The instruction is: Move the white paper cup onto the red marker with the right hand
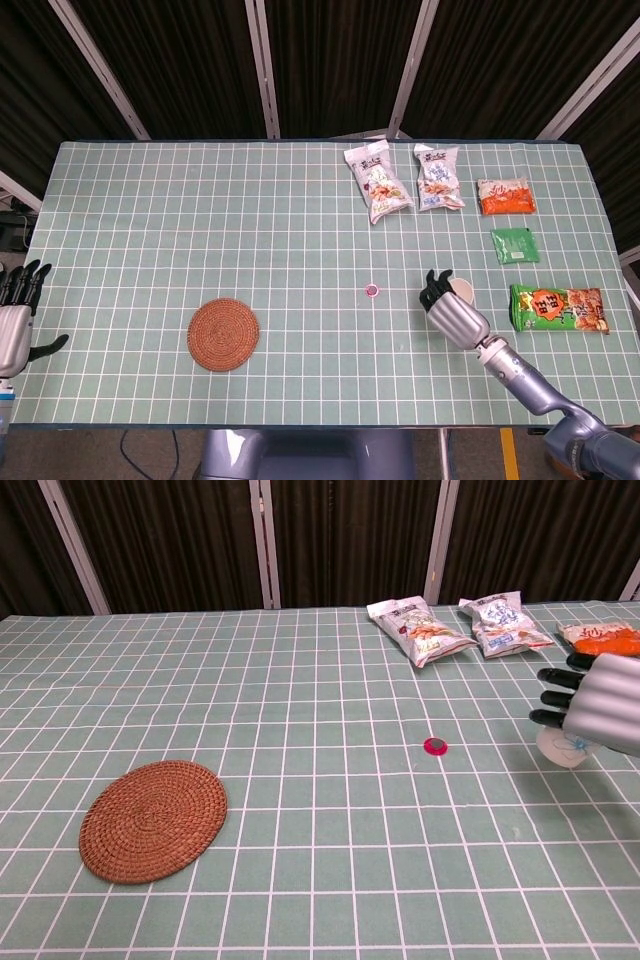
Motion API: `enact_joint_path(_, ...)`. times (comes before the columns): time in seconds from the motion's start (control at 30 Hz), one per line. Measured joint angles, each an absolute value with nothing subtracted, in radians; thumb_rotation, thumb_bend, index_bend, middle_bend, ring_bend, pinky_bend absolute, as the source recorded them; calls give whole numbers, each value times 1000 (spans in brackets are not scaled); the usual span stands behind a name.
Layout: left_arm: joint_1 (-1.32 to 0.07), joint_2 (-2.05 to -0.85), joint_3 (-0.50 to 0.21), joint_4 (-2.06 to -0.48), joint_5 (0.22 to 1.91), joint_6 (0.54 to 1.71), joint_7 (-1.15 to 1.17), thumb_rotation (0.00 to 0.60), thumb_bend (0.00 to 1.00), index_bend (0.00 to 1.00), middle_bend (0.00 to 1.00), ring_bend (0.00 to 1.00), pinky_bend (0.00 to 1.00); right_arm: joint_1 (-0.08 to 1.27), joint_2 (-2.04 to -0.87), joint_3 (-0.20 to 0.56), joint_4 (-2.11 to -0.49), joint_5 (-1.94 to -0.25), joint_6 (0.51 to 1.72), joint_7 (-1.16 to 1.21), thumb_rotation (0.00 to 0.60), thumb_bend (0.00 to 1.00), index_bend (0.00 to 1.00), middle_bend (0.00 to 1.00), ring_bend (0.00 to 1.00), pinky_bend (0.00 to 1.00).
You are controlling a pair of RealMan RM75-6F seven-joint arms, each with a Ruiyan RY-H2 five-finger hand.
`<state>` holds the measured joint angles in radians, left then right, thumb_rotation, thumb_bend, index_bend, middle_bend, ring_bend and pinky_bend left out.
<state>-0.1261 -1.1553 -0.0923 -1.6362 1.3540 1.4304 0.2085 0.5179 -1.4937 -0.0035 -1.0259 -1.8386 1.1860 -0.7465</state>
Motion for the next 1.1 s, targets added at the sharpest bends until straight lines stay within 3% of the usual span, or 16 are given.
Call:
enact_joint_path(0.33,-127,-1154,-94,-1638,1348,1434,220,600,0,0,0,0,0,520,-1469,55,-1204,-1664,1184,-292,600,179,333,379,198,353)
enact_joint_path(0.5,-128,-1152,-93,-1641,1343,1429,219,600,0,0,0,0,0,527,-1459,72,-1295,-1534,1073,-187,600,177,333,380,195,345)
enact_joint_path(0.7,-130,-1150,-90,-1645,1339,1420,221,600,0,0,0,0,0,539,-1469,82,-1320,-1484,1025,-141,600,174,334,378,189,329)
enact_joint_path(0.77,-130,-1149,-90,-1646,1338,1420,220,600,0,0,0,0,0,542,-1475,81,-1320,-1480,1019,-138,600,157,291,328,142,290)
enact_joint_path(0.87,-130,-1147,-90,-1648,1337,1420,218,600,0,0,0,0,0,545,-1474,74,-1320,-1480,1013,-139,600,77,79,77,6,79)
enact_joint_path(0.93,-130,-1146,-89,-1650,1337,1419,218,600,0,0,0,0,0,546,-1467,68,-1326,-1478,1000,-139,600,31,12,5,0,3)
enact_joint_path(1.1,-131,-1145,-87,-1652,1337,1416,222,600,0,0,0,0,0,543,-1422,49,-1387,-1460,973,-200,600,0,0,0,0,0)
